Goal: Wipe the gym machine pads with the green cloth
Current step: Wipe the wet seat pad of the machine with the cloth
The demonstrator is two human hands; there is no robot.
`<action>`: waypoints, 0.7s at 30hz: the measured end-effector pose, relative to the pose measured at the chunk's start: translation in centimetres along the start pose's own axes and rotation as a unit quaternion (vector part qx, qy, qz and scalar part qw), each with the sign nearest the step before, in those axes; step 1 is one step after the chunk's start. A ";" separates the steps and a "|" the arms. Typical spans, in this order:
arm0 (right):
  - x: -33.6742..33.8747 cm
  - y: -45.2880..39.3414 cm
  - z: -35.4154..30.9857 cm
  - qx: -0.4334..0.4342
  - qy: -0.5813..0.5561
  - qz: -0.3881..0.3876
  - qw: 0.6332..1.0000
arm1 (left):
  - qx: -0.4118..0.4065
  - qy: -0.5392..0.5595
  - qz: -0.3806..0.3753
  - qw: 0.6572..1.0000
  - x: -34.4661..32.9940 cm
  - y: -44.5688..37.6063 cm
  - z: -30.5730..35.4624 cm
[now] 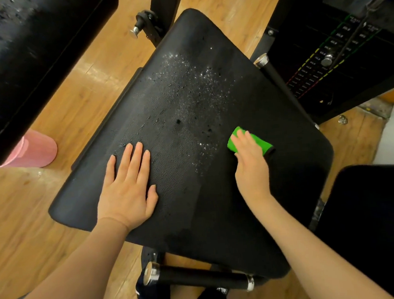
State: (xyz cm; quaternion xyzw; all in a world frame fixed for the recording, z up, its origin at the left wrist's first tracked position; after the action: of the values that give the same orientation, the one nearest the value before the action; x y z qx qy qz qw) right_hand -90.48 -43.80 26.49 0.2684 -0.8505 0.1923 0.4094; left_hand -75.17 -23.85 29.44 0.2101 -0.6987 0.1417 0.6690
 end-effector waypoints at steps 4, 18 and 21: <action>-1.8 8.4 -3.3 0.057 -0.024 -0.042 0.997 | -0.001 0.004 0.010 1.000 0.1 0.0 0.1; -2.0 17.7 -5.9 0.103 -0.049 -0.143 0.983 | -0.006 0.019 0.025 0.999 0.2 0.3 0.2; -2.0 17.7 -8.5 0.214 -0.061 -0.183 0.958 | -0.003 0.024 0.026 0.999 0.3 0.2 0.2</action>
State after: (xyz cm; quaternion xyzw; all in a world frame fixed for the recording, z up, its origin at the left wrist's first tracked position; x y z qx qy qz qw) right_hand -95.29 -24.70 27.95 0.5120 -0.7490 0.2752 0.3181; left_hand -75.47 -23.78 29.74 0.1863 -0.6878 0.1615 0.6828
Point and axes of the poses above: each hand's wrist, its own y-axis away from the middle knuckle, its own x-axis out of the back of the hand, z = x × y, the point moved 5 cm from there along -y, towards the middle knuckle, and after that the axes turned 4 degrees about z, right-handed, at the moved point
